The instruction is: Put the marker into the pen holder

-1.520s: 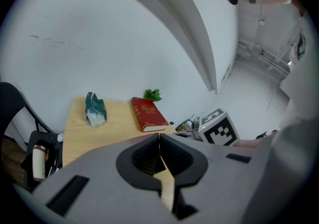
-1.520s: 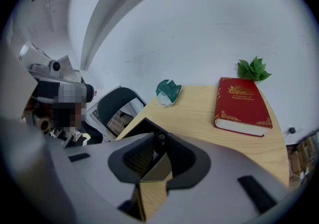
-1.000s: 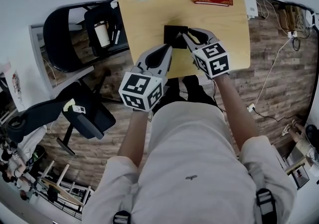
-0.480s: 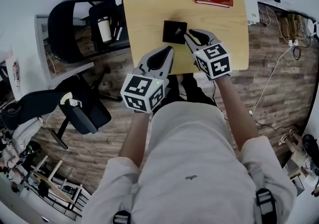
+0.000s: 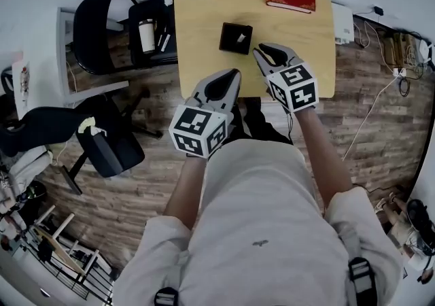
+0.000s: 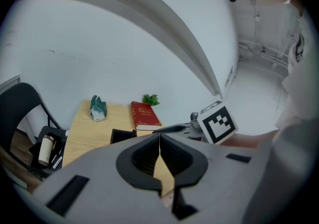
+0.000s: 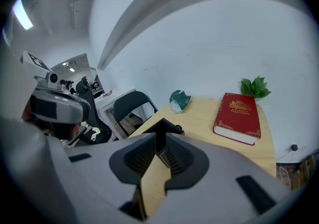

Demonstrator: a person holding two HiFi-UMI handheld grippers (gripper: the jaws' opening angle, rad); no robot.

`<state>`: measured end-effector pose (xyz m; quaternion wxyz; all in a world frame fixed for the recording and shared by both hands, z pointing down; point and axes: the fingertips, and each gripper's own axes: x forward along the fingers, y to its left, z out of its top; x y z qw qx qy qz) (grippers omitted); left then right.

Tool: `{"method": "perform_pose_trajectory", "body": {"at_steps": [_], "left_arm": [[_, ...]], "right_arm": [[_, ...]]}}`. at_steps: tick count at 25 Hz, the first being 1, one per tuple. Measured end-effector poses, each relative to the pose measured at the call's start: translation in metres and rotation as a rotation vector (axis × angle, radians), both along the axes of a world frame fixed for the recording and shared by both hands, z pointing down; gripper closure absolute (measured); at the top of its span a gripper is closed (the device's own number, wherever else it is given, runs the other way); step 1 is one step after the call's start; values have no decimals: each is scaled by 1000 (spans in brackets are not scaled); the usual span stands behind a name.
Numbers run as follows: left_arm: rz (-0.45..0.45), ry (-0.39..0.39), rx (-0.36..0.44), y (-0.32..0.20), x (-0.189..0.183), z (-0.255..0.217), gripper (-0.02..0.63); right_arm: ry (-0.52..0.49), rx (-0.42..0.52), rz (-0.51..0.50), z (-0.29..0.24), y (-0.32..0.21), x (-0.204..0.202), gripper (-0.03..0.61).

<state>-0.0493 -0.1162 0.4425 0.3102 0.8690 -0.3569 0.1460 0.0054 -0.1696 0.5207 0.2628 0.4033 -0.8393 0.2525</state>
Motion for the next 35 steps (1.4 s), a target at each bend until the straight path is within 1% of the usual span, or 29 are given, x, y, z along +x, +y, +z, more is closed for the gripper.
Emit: {"method": "perform_pose_trajectory", "body": {"at_steps": [10, 20, 35], "left_arm": [[-57, -15, 43, 28, 9, -14, 604], [-95, -22, 99, 47, 20, -33, 604], [-151, -35, 174, 57, 13, -60, 604]], "right_arm": [[-35, 77, -63, -36, 29, 5, 535], [-73, 145, -102, -64, 55, 14, 548], [-137, 238, -147, -109, 77, 12, 574]]}}
